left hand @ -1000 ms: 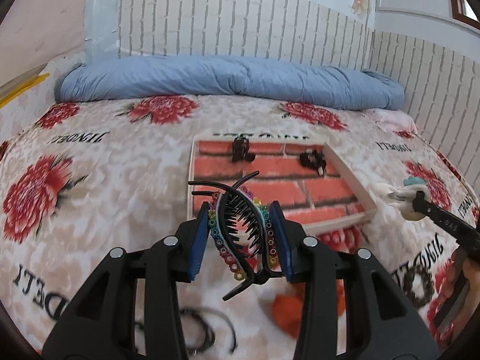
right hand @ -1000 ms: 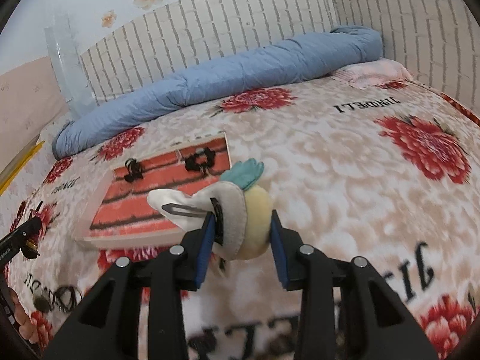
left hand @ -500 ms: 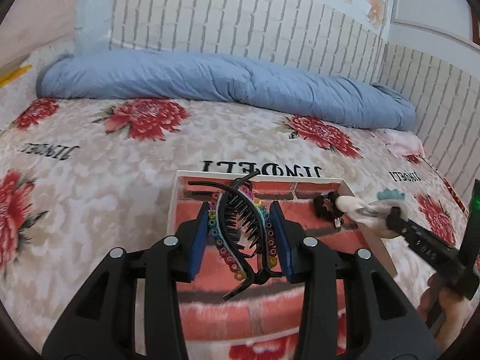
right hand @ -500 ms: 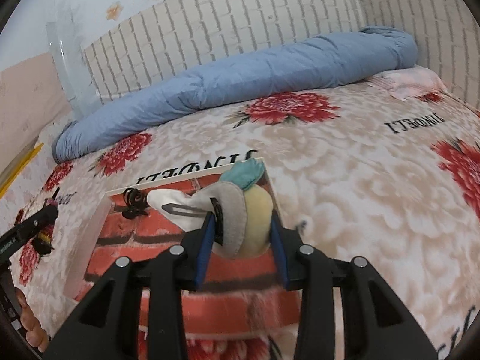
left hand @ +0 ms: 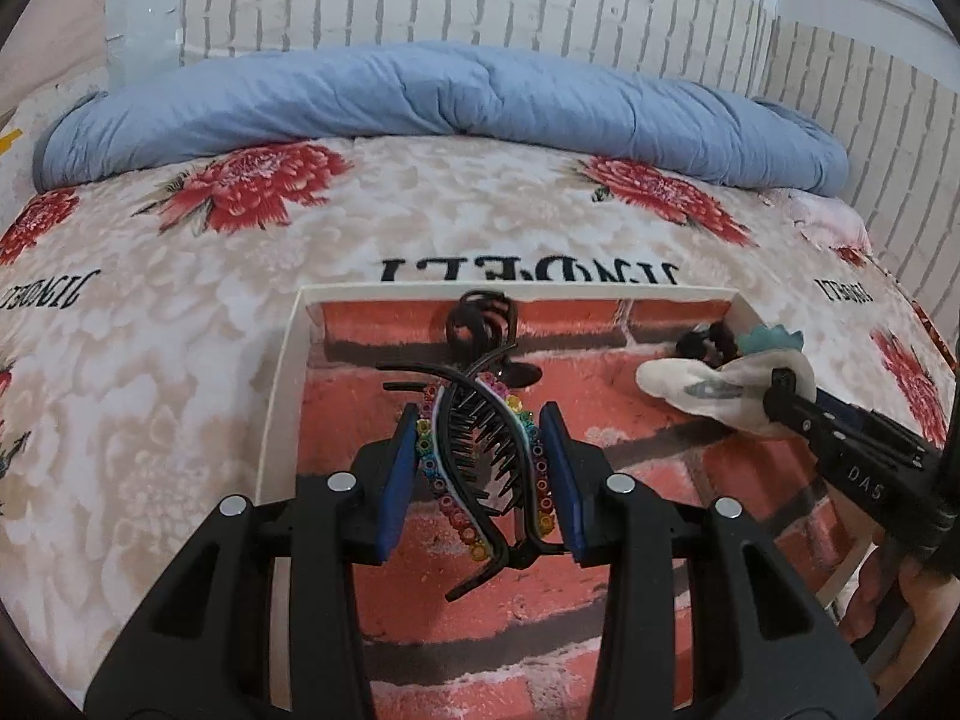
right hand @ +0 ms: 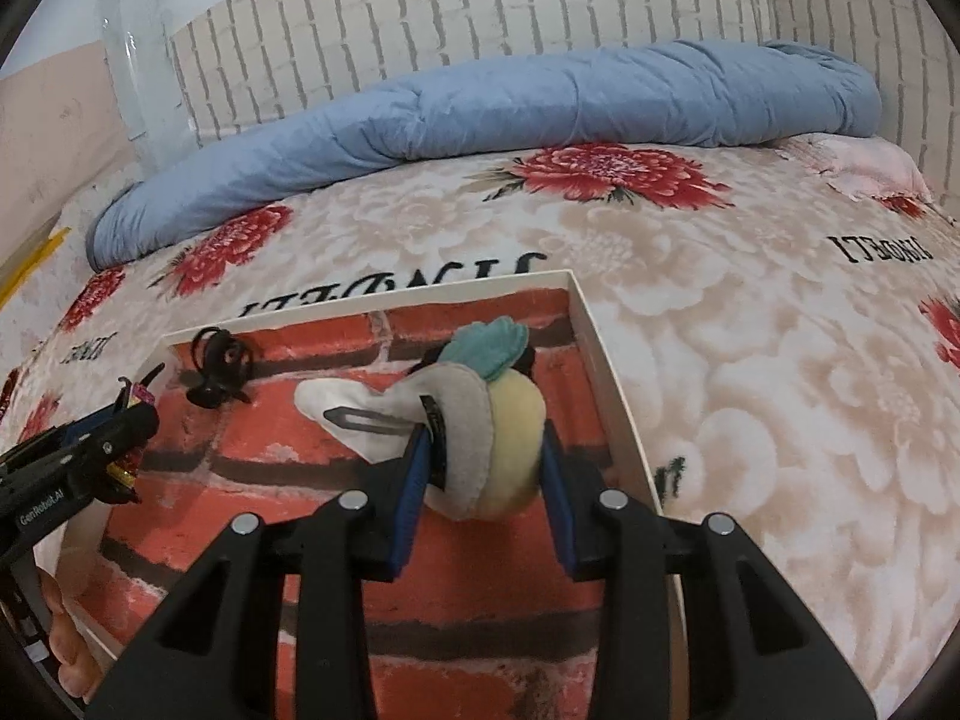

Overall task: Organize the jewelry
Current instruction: 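Carry both clips into the tray and open both tools to release them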

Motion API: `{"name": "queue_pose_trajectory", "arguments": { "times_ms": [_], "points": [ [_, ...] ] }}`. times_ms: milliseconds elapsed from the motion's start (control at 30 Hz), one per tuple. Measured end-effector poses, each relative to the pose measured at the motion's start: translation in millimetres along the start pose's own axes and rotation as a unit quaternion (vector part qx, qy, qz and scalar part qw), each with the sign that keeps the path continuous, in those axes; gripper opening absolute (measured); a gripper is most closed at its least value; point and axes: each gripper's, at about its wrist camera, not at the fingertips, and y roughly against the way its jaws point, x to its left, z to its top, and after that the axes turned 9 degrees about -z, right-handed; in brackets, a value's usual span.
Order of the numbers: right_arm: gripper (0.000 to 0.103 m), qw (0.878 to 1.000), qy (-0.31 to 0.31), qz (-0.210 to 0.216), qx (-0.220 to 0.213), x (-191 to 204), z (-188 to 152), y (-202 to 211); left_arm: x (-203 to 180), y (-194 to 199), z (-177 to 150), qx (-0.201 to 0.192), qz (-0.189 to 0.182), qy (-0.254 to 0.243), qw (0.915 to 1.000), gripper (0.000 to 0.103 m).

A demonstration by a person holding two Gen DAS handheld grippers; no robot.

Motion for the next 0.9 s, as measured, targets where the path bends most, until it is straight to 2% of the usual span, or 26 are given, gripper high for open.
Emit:
{"name": "queue_pose_trajectory", "arguments": {
  "times_ms": [367, 900],
  "points": [
    [0.036, 1.000, -0.008, 0.001, 0.005, -3.2, -1.2, -5.0, 1.2, -4.6, -2.8, 0.006, -0.006, 0.001, 1.0000, 0.039],
    [0.040, 1.000, -0.005, -0.005, 0.012, -5.3, -3.7, -8.9, 8.1, -18.4, -7.3, 0.050, 0.000, 0.020, 0.9985, 0.039]
  ]
}}
